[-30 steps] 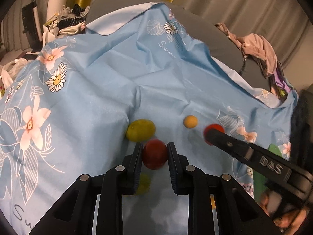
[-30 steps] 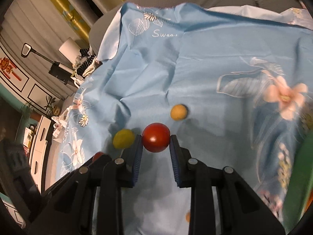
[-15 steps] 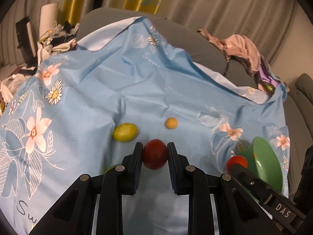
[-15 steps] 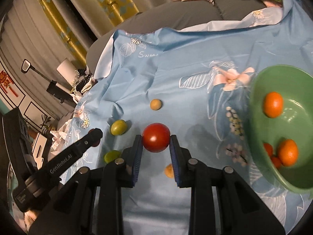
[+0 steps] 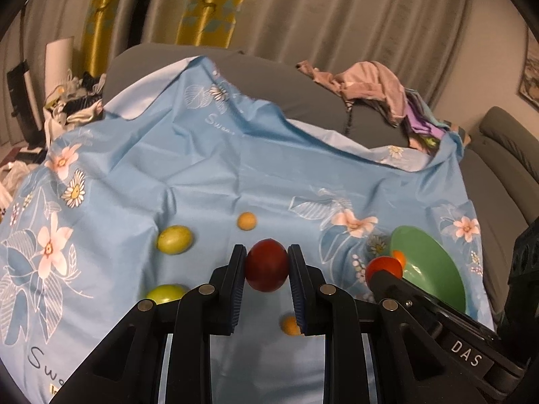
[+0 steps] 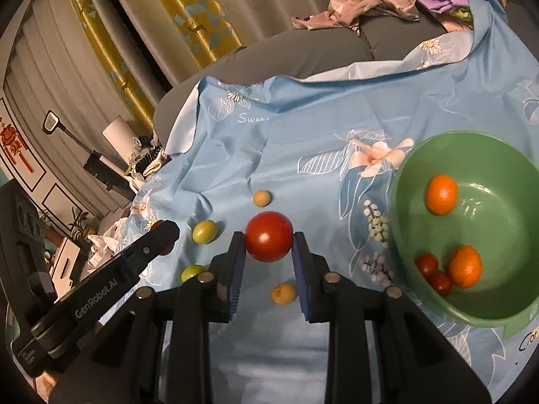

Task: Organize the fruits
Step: 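Lift the red tomato with the right gripper and carry it over the green bowl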

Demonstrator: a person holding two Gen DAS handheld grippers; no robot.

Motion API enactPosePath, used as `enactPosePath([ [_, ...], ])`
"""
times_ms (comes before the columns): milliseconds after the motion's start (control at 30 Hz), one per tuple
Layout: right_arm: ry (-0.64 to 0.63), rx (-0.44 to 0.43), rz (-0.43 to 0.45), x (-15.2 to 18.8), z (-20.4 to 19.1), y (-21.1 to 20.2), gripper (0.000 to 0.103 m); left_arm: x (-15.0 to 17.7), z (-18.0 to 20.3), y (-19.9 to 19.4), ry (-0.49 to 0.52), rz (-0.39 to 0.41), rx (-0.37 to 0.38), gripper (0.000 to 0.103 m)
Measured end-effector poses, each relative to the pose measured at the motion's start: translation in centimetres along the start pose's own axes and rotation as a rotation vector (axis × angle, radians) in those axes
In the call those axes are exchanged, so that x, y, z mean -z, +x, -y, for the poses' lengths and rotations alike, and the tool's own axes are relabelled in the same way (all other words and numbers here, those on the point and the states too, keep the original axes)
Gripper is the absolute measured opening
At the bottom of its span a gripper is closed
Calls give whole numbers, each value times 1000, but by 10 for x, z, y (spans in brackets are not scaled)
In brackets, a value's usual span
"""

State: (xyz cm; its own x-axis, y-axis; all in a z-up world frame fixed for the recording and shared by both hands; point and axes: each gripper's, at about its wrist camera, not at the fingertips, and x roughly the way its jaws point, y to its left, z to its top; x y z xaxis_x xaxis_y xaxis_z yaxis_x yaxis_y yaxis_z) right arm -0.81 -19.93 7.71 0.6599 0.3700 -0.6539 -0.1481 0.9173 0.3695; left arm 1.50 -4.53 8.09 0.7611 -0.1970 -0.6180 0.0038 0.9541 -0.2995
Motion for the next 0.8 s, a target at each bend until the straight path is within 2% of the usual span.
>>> enactPosePath([
  [467,14,34,101,-6,16,-37,29,4,30,-13,54,30,82,25],
  [633,28,48,127,-8,25,-46,29,6,37,-13,70,39,82,25],
  [800,54,67,149,-9,37,-56,29,4,47,-8,74,10,115,25],
])
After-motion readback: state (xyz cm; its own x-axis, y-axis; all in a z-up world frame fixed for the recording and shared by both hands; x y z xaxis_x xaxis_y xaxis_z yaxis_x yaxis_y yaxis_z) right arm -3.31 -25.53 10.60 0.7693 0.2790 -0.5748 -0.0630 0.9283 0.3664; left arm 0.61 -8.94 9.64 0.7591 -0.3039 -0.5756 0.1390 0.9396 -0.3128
